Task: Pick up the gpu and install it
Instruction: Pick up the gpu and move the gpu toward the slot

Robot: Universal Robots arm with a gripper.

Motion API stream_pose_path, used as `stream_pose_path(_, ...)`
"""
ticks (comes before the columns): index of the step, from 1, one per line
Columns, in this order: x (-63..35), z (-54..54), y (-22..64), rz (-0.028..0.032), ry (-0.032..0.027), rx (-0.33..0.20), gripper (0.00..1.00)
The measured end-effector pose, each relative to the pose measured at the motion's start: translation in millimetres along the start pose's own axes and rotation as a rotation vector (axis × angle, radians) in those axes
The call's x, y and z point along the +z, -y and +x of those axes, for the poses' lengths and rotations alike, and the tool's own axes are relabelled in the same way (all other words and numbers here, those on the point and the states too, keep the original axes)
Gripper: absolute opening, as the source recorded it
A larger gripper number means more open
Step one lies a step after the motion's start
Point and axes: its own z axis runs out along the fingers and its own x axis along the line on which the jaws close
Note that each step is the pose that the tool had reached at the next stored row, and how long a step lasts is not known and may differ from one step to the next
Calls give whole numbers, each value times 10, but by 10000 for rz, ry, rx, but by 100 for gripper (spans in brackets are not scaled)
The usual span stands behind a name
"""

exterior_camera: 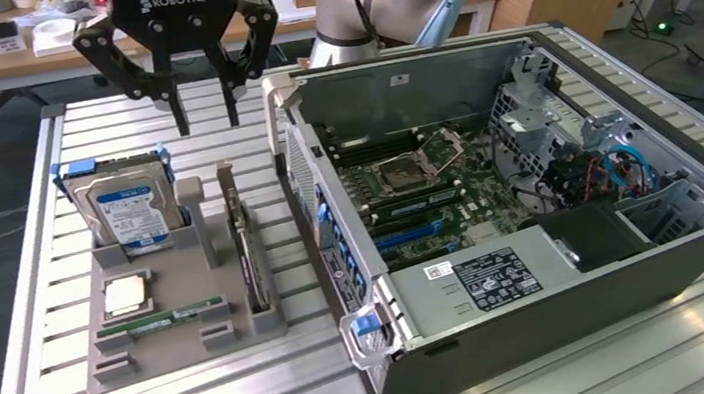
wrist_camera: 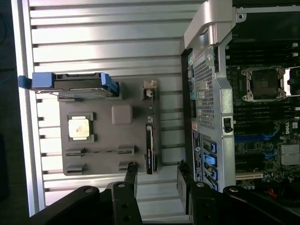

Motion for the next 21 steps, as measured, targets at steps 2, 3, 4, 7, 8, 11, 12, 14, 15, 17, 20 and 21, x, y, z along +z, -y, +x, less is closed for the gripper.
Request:
stream_pose_path(2, 1, 0, 0, 1, 0, 0, 47)
stream_pose_path(3, 1, 0, 0, 1, 0, 0, 47)
stream_pose_path(4, 1, 0, 0, 0, 1, 0, 47)
stream_pose_path(7, 25, 1, 2, -2, 3, 0, 47)
stream_pose_path(8, 44, 2, 3, -1, 2, 0, 47)
stream_pose_path(11, 98, 3, 5, 6, 3, -1, 47)
stream_pose_path(12, 115, 4, 6, 8, 2, 0, 47)
stream_pose_path(14, 152, 6, 8, 8, 3, 0, 47)
stream_pose_path(15, 170, 6, 9, 9, 3, 0, 47)
stream_pose_path(17, 206, 7, 10, 7, 5, 0, 47)
stream_pose_path(20, 262, 9, 13, 8, 5, 0, 47)
stream_pose_path(21, 280, 10, 14, 8, 5, -1, 47)
